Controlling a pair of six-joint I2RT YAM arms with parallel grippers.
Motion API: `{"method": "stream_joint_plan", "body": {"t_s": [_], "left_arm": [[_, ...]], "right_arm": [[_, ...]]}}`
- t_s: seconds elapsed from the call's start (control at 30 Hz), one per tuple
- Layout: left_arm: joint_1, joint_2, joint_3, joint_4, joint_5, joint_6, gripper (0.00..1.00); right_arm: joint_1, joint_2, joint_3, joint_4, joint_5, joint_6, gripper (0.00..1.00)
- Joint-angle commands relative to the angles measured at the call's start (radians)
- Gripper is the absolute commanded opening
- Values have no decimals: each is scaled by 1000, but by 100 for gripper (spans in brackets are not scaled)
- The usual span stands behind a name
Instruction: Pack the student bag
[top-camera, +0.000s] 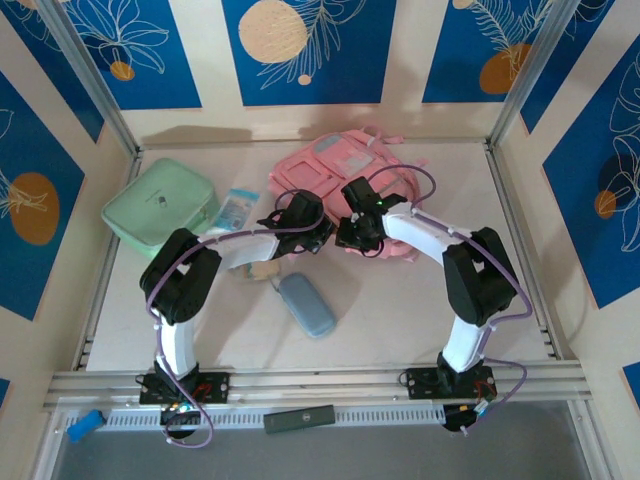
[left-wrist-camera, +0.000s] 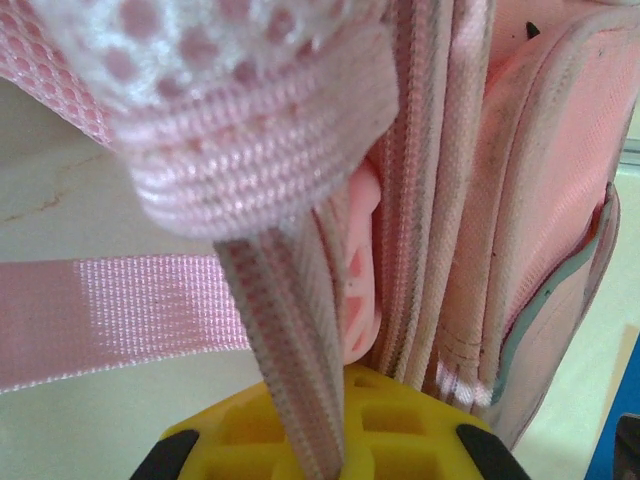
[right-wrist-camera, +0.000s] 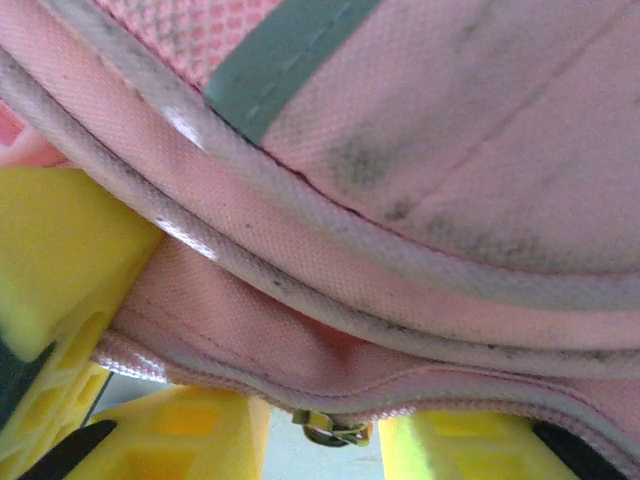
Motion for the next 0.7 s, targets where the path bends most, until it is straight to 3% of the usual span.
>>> {"method": "stream_joint_plan", "body": {"t_s": [0.0, 0.33, 0.67], "left_arm": [[-9, -80, 13, 45, 3, 20, 0], [-5, -89, 8, 51, 8, 28, 0], [0, -117, 2, 30, 1, 59, 0]], "right_arm": [[9, 17, 23, 38, 29, -30, 23], [54, -37, -30, 105, 64, -158, 10], [47, -89, -53, 14, 151, -126, 0]]}}
